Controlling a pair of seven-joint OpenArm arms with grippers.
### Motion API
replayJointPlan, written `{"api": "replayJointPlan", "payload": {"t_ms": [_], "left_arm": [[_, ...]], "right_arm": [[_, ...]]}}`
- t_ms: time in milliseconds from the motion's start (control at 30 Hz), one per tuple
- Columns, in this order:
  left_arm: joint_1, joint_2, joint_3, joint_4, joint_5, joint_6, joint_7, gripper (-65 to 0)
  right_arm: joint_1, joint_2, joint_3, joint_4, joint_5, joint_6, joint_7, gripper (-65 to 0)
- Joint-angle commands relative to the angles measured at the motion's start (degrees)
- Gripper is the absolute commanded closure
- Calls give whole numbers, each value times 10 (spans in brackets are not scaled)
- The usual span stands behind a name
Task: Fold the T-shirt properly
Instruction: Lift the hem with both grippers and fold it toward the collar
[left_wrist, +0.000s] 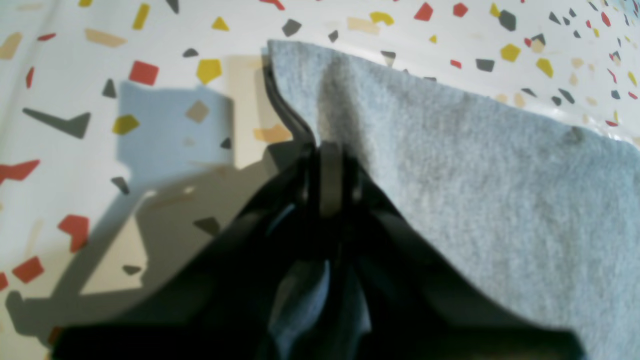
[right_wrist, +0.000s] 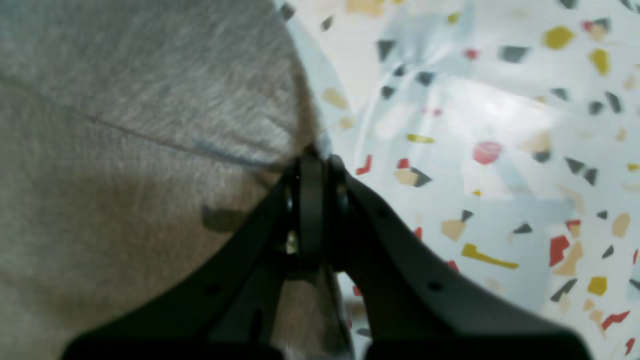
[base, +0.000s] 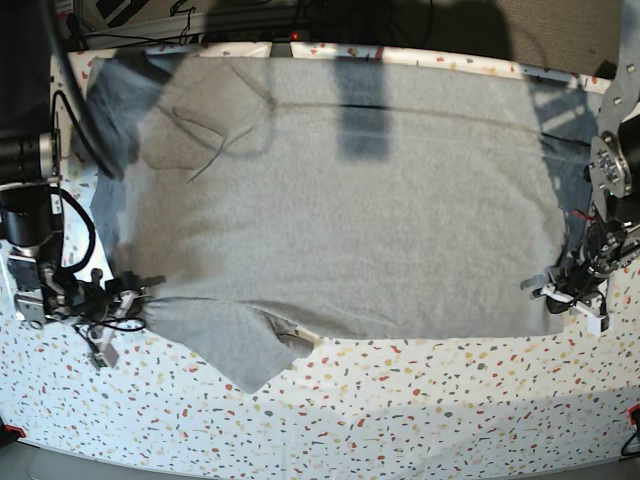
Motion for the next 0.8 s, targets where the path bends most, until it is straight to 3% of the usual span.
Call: {"api": "replayJointPlan", "payload": {"t_ms": [0, 200, 333, 600, 767], "left_arm": [[-13, -3, 0, 4, -12, -9, 4, 0], [-15, 3, 0, 37, -38, -24, 27, 0], [-15, 5, 0, 68, -38, -24, 54, 0], [-14, 4, 0, 94, -48, -26, 70, 0], [-11, 4, 0, 94, -73, -70, 71, 0]], "right_arm": [[24, 16, 2, 18, 22, -1, 10, 0], [23, 35, 2, 92, 57, -1, -36, 0], [9, 47, 2, 135, 115, -1, -63, 0], [-110, 96, 5, 322, 167, -1, -89, 0], [-183, 93, 74, 380, 166, -1, -100, 0]]}}
